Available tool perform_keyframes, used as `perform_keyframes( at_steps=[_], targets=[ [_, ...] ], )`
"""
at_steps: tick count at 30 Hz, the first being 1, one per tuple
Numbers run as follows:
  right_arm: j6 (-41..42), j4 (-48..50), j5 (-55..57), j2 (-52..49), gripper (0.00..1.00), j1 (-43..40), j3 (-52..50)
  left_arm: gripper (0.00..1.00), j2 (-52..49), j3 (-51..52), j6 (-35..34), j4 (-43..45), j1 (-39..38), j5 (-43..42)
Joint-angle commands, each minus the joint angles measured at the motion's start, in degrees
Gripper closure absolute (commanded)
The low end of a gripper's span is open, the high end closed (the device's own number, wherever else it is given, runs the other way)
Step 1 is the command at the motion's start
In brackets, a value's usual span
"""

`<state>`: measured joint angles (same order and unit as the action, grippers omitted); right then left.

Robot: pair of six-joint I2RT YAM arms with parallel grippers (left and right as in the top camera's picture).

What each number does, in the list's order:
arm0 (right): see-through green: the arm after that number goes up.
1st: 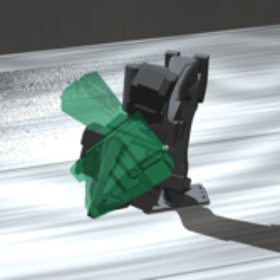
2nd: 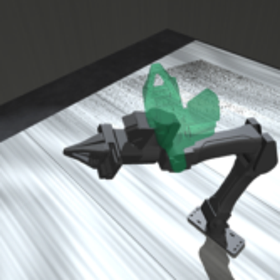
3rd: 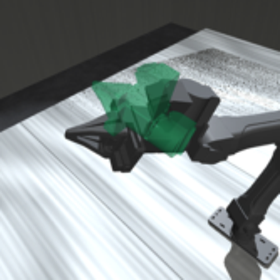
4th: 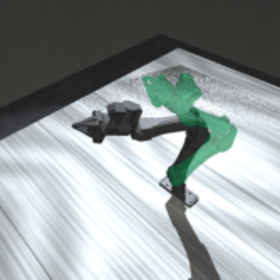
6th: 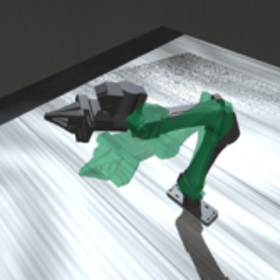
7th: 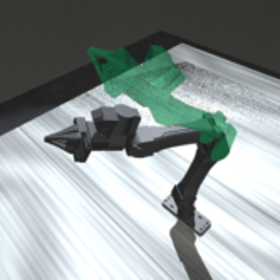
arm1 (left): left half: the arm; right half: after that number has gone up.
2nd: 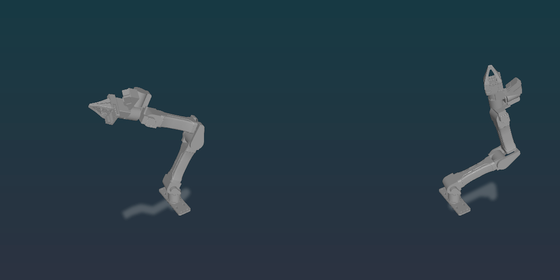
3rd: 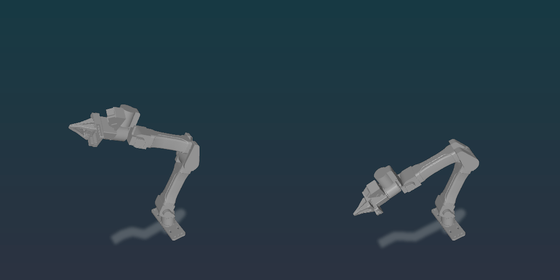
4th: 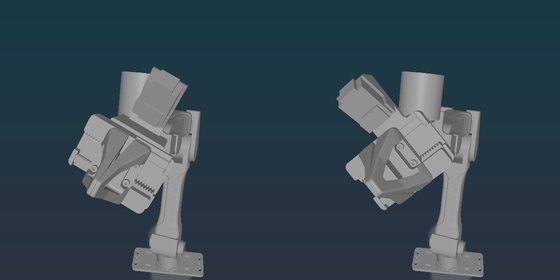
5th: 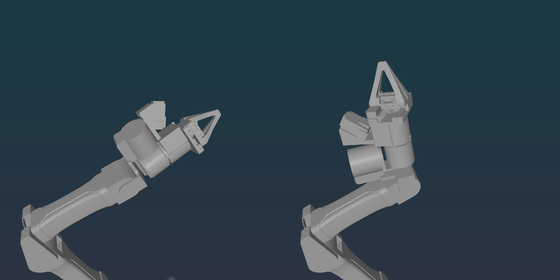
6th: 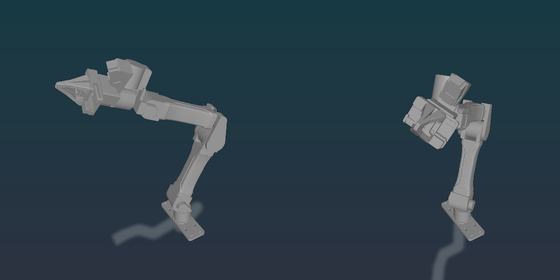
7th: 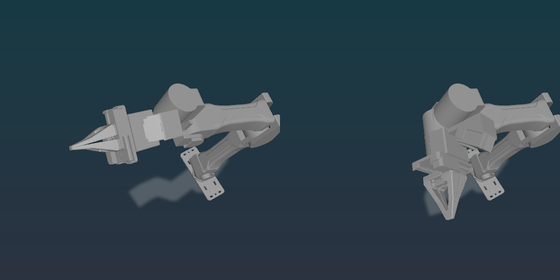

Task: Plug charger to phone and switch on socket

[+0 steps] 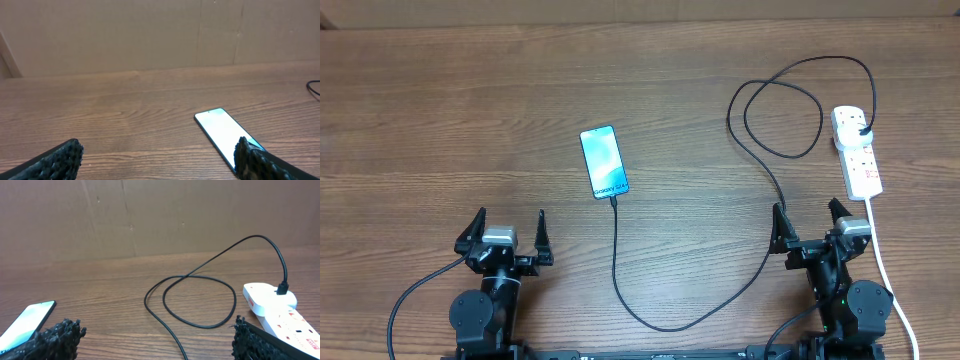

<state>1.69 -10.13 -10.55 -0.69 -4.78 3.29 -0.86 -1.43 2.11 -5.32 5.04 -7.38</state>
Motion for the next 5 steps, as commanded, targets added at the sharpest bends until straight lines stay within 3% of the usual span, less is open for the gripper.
perform_keyframes(
  at_steps=[1, 5],
  targets=[
    [-0.1, 0.2, -0.2, 0.5, 0.00, 0.3, -0.3, 0.01, 0.6, 0.5, 1.1, 0.1, 0.7, 0.7],
    [-0.1, 0.2, -0.2, 0.5, 0.00, 0.3, -0.3, 0.00, 0.6, 0.5, 1.1, 0.1, 0.7, 0.7]
  ],
)
